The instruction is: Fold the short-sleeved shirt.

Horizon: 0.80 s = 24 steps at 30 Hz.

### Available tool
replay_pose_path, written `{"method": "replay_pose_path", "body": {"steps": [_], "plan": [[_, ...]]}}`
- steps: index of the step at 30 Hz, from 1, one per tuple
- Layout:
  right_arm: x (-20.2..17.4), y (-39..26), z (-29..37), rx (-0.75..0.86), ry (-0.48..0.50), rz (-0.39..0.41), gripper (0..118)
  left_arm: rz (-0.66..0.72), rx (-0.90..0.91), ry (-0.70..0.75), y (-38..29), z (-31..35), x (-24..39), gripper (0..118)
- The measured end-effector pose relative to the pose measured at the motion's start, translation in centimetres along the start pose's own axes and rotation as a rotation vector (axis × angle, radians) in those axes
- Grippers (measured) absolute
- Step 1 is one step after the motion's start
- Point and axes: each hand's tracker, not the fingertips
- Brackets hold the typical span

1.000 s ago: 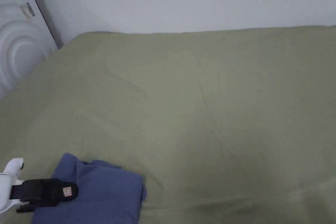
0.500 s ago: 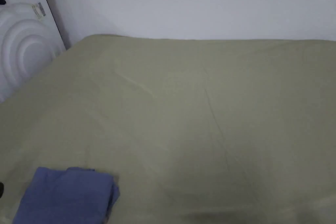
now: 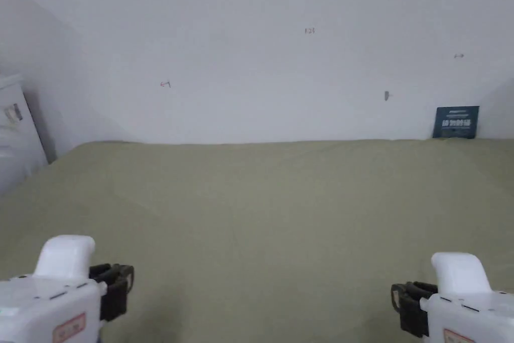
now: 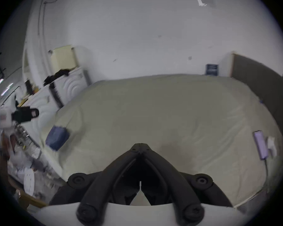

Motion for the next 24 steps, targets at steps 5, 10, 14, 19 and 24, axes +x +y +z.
{"method": "replay_pose_path", "body": {"steps": [5,10,14,19,24], "plan": [[0.1,-0.1,4.5,0.155,-0.125,0.065,1,-0.205,0.179,0.119,-1.0,0.1,11.4,3],[-1.2,-0.2,6.4,0.246,-0.265,0.122,1,-0.136,0.189,0.065,-0.1,1.4,17.0,3],[-1.7,-0.7,7.0,0.275,-0.336,0.138,2,-0.071,0.224,0.118,-1.5,1.3,18.3,4],[-1.5,-2.0,7.7,0.293,-0.367,0.175,92,-0.035,0.229,0.140,-3.5,1.6,16.6,35],[-1.2,-2.5,8.5,0.337,-0.390,0.129,97,0.016,0.248,0.142,-3.6,2.4,15.1,98]]}}
